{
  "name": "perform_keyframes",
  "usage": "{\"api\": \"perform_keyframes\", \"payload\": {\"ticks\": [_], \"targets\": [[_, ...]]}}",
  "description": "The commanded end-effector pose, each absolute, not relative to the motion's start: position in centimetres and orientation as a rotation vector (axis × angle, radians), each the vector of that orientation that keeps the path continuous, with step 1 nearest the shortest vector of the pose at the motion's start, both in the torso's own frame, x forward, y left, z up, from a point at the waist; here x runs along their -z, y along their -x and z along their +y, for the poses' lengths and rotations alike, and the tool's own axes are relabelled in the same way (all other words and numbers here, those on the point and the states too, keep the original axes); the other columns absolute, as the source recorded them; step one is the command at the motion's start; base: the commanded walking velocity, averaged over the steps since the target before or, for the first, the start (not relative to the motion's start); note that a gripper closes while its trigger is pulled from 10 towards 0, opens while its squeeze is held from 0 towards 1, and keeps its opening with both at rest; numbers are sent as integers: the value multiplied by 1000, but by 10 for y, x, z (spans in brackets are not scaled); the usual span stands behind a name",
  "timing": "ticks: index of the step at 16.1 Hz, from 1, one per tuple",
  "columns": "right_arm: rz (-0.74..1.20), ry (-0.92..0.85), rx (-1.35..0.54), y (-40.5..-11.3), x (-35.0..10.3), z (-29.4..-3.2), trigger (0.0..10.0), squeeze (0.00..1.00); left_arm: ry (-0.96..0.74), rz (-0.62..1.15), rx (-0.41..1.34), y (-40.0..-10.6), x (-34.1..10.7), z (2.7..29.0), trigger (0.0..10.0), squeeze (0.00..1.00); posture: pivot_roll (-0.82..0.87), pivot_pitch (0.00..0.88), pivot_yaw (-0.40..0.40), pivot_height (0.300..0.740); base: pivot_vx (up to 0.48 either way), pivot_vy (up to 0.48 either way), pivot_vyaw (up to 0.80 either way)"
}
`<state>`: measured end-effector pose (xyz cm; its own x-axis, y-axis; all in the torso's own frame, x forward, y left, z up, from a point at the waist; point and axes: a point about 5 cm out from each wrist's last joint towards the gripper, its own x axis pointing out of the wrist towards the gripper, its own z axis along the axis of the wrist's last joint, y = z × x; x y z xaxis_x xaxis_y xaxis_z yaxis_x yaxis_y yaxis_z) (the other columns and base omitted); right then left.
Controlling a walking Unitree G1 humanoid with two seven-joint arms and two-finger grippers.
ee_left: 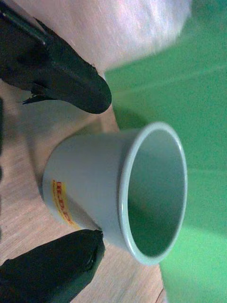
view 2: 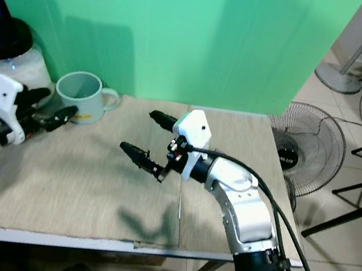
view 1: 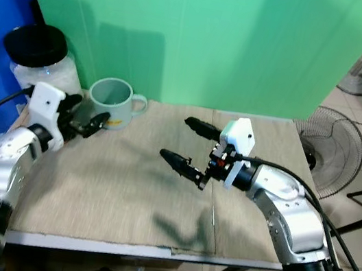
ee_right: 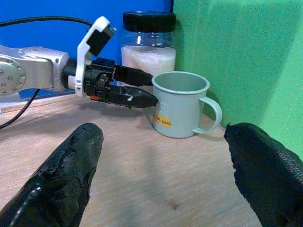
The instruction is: Setting the table
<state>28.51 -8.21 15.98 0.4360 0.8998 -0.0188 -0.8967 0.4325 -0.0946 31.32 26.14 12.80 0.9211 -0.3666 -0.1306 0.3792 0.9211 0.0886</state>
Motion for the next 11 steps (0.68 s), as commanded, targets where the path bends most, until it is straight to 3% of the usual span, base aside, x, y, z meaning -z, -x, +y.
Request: {"api": "perform_keyframes", "payload": {"ticks": [1,8,11], "targets": [[-40,93,-1123,-283,-161,-85,10000,1000,-137,132,419,-315,-127,262,10000,0,-5,85,-2,740,0,0,0],[-22,96,-1139,-278,-161,-90,10000,1000,-125,149,660,-323,-126,251,10000,0,-27,92,7,740,0,0,0],[-19,100,-1155,-277,-161,-89,10000,1000,-114,189,865,-312,-120,231,10000,0,-27,91,3,740,0,0,0]]}}
